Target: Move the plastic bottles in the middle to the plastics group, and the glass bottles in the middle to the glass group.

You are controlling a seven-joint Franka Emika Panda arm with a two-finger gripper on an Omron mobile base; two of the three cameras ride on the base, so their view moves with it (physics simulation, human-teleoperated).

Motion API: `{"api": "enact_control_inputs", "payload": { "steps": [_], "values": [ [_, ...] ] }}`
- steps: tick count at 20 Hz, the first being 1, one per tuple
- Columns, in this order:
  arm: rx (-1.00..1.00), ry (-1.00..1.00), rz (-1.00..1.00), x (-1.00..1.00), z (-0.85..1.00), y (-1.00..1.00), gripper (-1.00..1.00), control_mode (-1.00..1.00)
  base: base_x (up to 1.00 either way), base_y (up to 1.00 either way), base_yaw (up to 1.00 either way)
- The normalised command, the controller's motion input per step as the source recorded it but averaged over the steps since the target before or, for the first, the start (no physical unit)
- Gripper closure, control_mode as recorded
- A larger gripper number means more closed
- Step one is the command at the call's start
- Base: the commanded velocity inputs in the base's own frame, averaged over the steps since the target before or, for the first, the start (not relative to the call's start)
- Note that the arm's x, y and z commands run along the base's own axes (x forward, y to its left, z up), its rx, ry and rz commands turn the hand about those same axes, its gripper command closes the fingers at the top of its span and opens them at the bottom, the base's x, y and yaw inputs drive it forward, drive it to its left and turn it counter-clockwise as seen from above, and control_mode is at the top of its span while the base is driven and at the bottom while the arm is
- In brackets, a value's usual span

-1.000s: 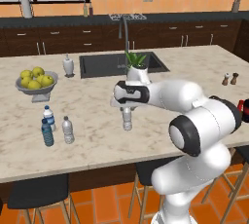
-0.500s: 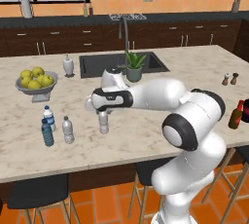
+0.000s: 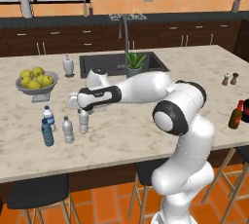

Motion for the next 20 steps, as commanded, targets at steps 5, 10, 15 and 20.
{"api": "enact_control_inputs", "payload": {
  "steps": [5, 10, 15, 20],
  "values": [
    [0.07, 0.01, 0.00, 0.34, -0.13, 0.57, 1.00, -1.00, 0.00, 0.00, 0.00],
    [0.01, 0.00, 0.00, 0.36, -0.28, 0.50, 1.00, -1.00, 0.00, 0.00, 0.00],
    [0.00, 0.01, 0.00, 0.26, -0.34, 0.37, 1.00, -1.00, 0.00, 0.00, 0.00],
    [0.00, 0.01, 0.00, -0.03, -0.26, -0.08, 1.00, -1.00, 0.00, 0.00, 0.00]
  ]
}}
